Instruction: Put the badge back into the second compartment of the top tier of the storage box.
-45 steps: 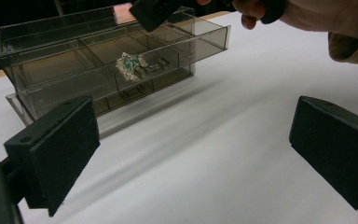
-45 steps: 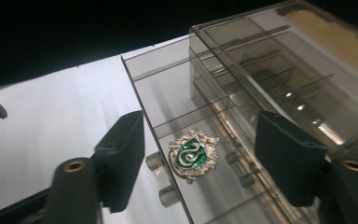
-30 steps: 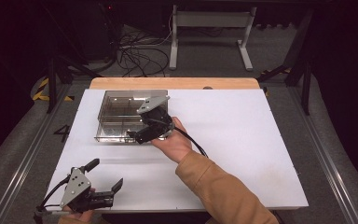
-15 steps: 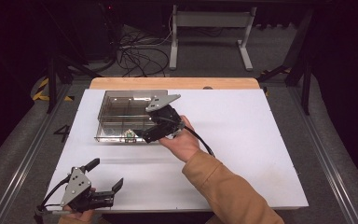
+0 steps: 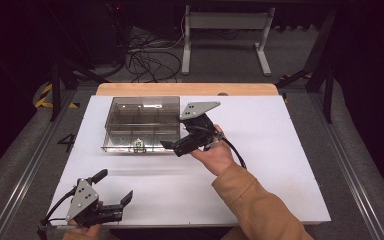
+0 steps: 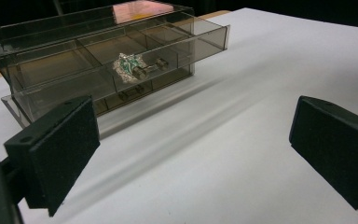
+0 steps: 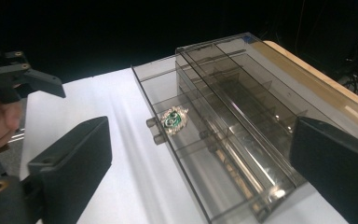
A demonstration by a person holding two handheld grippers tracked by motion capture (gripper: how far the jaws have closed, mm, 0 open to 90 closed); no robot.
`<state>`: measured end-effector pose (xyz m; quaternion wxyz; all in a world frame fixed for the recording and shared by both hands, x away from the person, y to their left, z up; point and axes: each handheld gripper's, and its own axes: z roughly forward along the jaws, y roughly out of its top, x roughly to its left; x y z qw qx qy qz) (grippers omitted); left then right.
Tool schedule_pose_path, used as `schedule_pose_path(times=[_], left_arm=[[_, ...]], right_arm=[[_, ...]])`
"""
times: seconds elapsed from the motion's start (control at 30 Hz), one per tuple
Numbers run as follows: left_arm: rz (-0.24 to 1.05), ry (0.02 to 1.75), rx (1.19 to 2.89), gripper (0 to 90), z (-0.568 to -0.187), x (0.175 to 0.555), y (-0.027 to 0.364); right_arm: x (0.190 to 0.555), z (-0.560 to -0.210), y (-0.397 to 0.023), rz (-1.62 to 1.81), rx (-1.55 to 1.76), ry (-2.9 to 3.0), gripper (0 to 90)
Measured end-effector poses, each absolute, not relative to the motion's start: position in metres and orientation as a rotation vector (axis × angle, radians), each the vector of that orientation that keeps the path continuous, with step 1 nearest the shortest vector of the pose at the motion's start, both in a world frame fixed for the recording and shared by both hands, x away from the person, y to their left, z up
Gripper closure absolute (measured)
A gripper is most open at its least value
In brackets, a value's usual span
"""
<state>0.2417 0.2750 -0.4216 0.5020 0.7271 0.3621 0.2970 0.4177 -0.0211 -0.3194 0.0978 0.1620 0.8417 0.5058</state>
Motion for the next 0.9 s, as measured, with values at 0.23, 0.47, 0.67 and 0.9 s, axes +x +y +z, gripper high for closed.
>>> schedule_pose_path(times=[0.23, 0.47, 0.67, 0.9], left_arm=[[0.715, 0.877, 1.758, 2.4, -0.422, 0.242, 0.275], [0.717, 0.877, 1.758, 2.4, -0.422, 0.242, 0.274], [0.718, 0.878, 1.758, 2.4, -0.422, 0.242, 0.274], [0.721, 0.881, 1.759, 2.4, -0.422, 0.242, 0.274]], right_arm=[[0.410, -0.318, -0.048, 1.545, 0.492, 2.443, 3.9], [0.402, -0.325, -0.075, 1.574, 0.515, 2.412, 3.4], [0.396, -0.336, -0.099, 1.575, 0.555, 2.392, 2.7], [0.388, -0.353, -0.131, 1.574, 0.608, 2.360, 2.1]])
